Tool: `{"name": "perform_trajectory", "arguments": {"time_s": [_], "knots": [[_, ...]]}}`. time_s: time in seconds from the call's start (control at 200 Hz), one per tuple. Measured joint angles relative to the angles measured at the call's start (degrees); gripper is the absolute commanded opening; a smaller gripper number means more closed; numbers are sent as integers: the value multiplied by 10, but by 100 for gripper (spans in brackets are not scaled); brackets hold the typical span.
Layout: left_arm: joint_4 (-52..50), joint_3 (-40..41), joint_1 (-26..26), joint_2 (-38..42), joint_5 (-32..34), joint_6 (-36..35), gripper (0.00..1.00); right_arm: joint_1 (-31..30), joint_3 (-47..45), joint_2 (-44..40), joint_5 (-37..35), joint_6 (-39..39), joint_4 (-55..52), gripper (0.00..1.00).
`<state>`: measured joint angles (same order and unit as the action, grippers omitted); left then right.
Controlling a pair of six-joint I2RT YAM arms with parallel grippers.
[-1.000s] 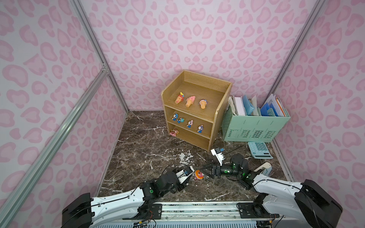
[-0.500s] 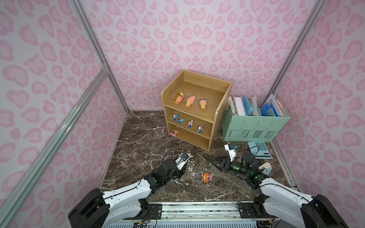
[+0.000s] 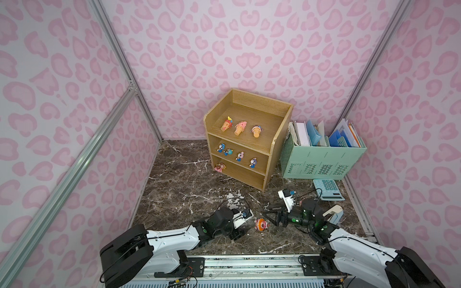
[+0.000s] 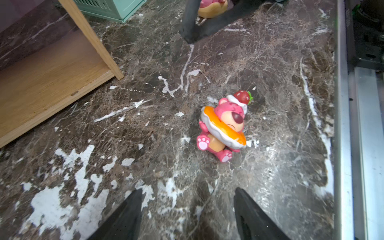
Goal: Organize plastic toys on shelves
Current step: Pick up the plastic toy at the center of the board.
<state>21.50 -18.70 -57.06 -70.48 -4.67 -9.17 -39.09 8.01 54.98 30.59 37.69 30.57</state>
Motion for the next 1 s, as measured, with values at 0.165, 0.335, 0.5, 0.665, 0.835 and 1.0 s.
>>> {"name": "perform_trajectory", "arguments": {"time_s": [0.165,0.335,0.5,0.665,0.835,1.0], "knots": [[23,-2,-16,-13,11,-1,83,-13,-41,-42,-61,18,-26,82],[28,-3,-21,-5,27,-17,86,19,-62,-87,-76,47,-38,80],[22,-14,-21,-11,30,-61,86,41,-65,-76,-53,63,-65,78],[17,-28,-21,-46,16,-116,87,49,-62,-36,-25,71,-65,72],[17,-62,-21,-96,-6,-150,86,33,-57,58,13,82,-28,56],[16,-80,-21,-144,-26,-155,85,10,-52,122,39,86,26,43]]}}
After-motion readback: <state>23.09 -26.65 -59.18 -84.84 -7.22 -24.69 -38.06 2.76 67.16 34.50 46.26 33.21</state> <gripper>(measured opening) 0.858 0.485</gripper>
